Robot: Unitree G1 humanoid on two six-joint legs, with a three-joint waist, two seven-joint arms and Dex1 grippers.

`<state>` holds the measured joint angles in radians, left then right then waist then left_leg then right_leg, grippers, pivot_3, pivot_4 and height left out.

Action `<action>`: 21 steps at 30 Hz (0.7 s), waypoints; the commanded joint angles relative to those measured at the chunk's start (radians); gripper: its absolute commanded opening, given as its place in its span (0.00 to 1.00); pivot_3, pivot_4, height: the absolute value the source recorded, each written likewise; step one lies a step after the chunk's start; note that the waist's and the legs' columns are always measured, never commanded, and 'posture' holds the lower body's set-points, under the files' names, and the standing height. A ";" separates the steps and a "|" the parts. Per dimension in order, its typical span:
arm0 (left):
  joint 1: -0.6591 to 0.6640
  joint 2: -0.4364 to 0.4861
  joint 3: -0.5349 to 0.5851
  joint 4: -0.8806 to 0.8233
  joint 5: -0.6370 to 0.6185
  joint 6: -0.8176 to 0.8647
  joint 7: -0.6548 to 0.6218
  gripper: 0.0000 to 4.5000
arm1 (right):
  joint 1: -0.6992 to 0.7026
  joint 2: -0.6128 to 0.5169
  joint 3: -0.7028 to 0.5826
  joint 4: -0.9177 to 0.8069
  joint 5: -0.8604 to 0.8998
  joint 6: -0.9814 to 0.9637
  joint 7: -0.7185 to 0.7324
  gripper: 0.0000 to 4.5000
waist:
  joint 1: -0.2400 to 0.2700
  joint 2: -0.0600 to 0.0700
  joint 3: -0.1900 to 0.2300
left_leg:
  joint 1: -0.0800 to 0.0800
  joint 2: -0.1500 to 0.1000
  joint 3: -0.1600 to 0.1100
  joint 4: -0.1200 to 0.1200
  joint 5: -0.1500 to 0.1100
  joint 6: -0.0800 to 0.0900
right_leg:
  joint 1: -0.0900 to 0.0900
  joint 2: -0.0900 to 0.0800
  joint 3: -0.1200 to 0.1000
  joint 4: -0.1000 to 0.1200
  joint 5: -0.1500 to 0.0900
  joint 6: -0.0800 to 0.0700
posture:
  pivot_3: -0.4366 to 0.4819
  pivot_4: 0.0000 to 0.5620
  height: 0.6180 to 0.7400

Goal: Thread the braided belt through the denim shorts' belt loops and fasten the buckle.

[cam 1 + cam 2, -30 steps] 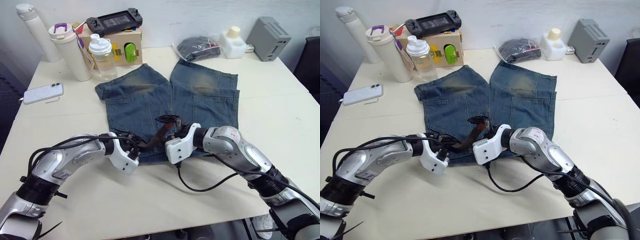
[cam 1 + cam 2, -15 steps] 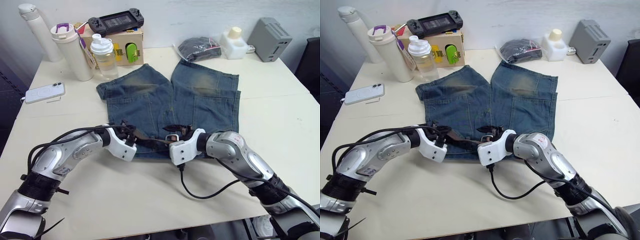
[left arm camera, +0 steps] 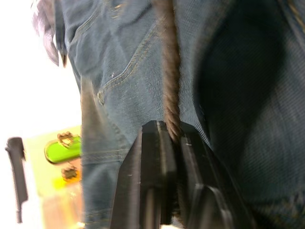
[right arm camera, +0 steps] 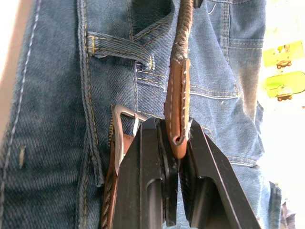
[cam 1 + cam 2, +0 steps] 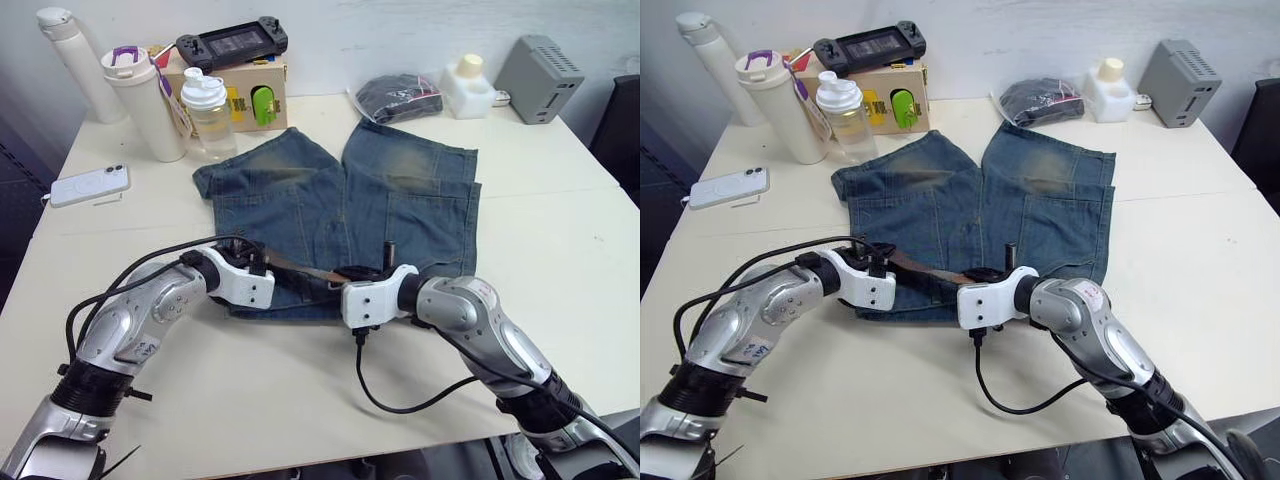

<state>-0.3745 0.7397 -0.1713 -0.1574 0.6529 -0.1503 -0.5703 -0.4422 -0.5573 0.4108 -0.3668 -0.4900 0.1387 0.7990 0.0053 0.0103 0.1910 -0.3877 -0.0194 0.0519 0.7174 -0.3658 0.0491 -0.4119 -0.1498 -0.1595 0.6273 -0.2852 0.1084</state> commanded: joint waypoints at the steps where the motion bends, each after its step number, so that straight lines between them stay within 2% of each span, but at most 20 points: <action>1: 0.033 0.005 0.062 -0.073 -0.104 0.036 -0.048 0.55 | -0.022 0.015 -0.032 -0.027 0.001 -0.002 -0.022 0.00 | -0.003 0.000 0.000 | 0.000 0.000 0.000 0.000 0.000 0.000 | 0.000 0.000 0.000 0.000 0.000 0.000 | 0.48 0.27 0.59; 2: 0.039 0.009 0.067 -0.080 -0.117 0.040 -0.055 0.66 | -0.025 0.016 -0.034 -0.022 0.003 -0.004 -0.025 0.00 | -0.003 0.000 0.000 | 0.000 0.000 0.000 0.000 0.000 0.000 | 0.000 0.000 0.000 0.000 0.000 0.000 | 0.48 0.27 0.59; 3: 0.066 0.018 0.097 -0.106 -0.189 0.054 -0.095 0.74 | -0.035 0.009 -0.039 0.001 0.002 -0.028 -0.037 0.00 | -0.004 0.000 0.000 | 0.000 0.000 0.000 0.000 0.000 0.000 | 0.000 0.000 0.000 0.000 0.000 0.000 | 0.48 0.27 0.59; 8: 0.161 0.067 0.256 -0.233 -0.553 0.136 -0.280 0.74 | -0.080 -0.017 -0.057 0.109 0.028 -0.157 -0.081 0.00 | -0.009 0.000 0.000 | 0.000 0.000 0.000 0.000 0.000 0.000 | 0.000 0.000 0.001 -0.001 0.000 0.000 | 0.48 0.27 0.59; 11: 0.204 0.091 0.375 -0.315 -0.825 0.312 -0.386 0.74 | -0.115 -0.035 -0.064 0.193 0.035 -0.261 -0.109 0.00 | -0.009 0.000 0.000 | 0.000 0.000 -0.002 0.000 0.000 -0.001 | 0.001 0.000 0.001 -0.001 0.000 0.000 | 0.48 0.27 0.59; 14: 0.254 0.122 0.482 -0.388 -1.097 0.578 -0.439 0.74 | -0.148 -0.045 -0.066 0.271 0.034 -0.349 -0.137 0.00 | -0.009 0.000 0.000 | 0.000 0.000 -0.002 0.001 0.000 -0.001 | 0.002 0.000 0.001 -0.001 0.000 0.000 | 0.48 0.27 0.59; 15: 0.262 0.127 0.507 -0.405 -1.170 0.648 -0.434 0.74 | -0.156 -0.046 -0.066 0.288 0.033 -0.369 -0.144 0.00 | -0.009 0.000 0.000 | 0.001 0.000 -0.002 0.001 0.000 -0.001 | 0.002 0.000 0.001 -0.001 0.000 0.000 | 0.48 0.27 0.59; 17: 0.331 0.130 0.569 -0.432 -1.448 0.894 -0.403 0.74 | -0.178 -0.043 -0.061 0.328 0.040 -0.446 -0.164 0.00 | -0.010 0.000 0.000 | 0.001 0.000 -0.003 0.001 0.000 -0.001 | 0.002 0.000 0.001 -0.001 0.000 0.000 | 0.48 0.27 0.59; 19: 0.371 0.063 0.579 -0.428 -1.675 1.079 -0.234 0.74 | -0.203 -0.048 -0.048 0.360 0.022 -0.547 -0.197 0.00 | -0.011 0.001 0.000 | 0.001 0.000 -0.003 0.001 0.000 -0.001 | 0.002 0.000 0.001 -0.001 0.000 0.000 | 0.48 0.27 0.59; 21: 0.370 0.001 0.561 -0.413 -1.827 1.171 -0.054 0.74 | -0.217 -0.047 -0.043 0.384 0.015 -0.618 -0.219 0.00 | -0.008 0.001 0.000 | 0.002 0.000 -0.004 0.001 0.000 -0.001 | 0.003 0.000 0.002 -0.001 0.000 0.000 | 0.48 0.27 0.59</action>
<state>-0.0010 0.7528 0.3826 -0.5535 -1.0290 0.9389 -0.7436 -0.6368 -0.6021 0.3732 0.0272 -0.4758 -0.4066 0.6097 -0.0030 0.0109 0.1914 -0.3861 -0.0191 0.0457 0.7197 -0.3660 0.0485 -0.4081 -0.1497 -0.1574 0.6261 -0.2854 0.1081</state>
